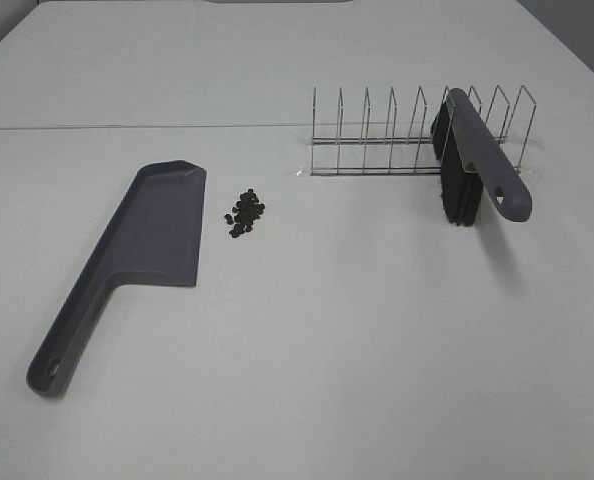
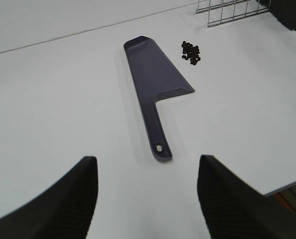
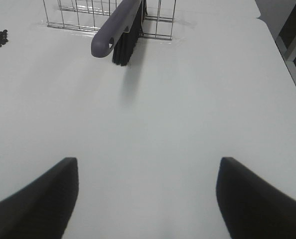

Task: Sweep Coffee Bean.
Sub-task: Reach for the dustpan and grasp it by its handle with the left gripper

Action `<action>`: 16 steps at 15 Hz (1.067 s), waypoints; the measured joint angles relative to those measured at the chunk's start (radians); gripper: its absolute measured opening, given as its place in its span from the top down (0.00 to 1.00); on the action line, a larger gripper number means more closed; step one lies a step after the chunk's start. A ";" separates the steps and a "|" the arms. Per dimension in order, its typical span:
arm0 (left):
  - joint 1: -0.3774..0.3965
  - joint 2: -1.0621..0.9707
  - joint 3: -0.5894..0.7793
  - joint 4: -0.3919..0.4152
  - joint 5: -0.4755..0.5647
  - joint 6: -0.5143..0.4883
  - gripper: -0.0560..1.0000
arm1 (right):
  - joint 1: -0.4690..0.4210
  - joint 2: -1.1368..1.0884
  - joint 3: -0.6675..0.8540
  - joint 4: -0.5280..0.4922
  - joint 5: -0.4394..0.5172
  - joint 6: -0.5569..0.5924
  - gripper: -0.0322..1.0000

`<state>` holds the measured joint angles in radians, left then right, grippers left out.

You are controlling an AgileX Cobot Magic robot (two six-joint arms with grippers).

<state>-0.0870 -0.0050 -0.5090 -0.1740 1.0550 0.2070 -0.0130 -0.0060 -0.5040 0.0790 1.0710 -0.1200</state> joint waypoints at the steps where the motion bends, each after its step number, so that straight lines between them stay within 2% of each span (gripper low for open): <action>1: 0.000 0.000 0.000 0.000 0.000 0.000 0.40 | 0.000 0.000 0.000 0.000 0.000 0.000 0.26; 16: 0.000 0.000 0.000 0.000 0.000 0.000 0.40 | 0.000 0.000 0.000 0.000 0.000 0.000 0.26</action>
<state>-0.0870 -0.0050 -0.5090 -0.1740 1.0550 0.2070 -0.0130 -0.0060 -0.5040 0.0790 1.0710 -0.1200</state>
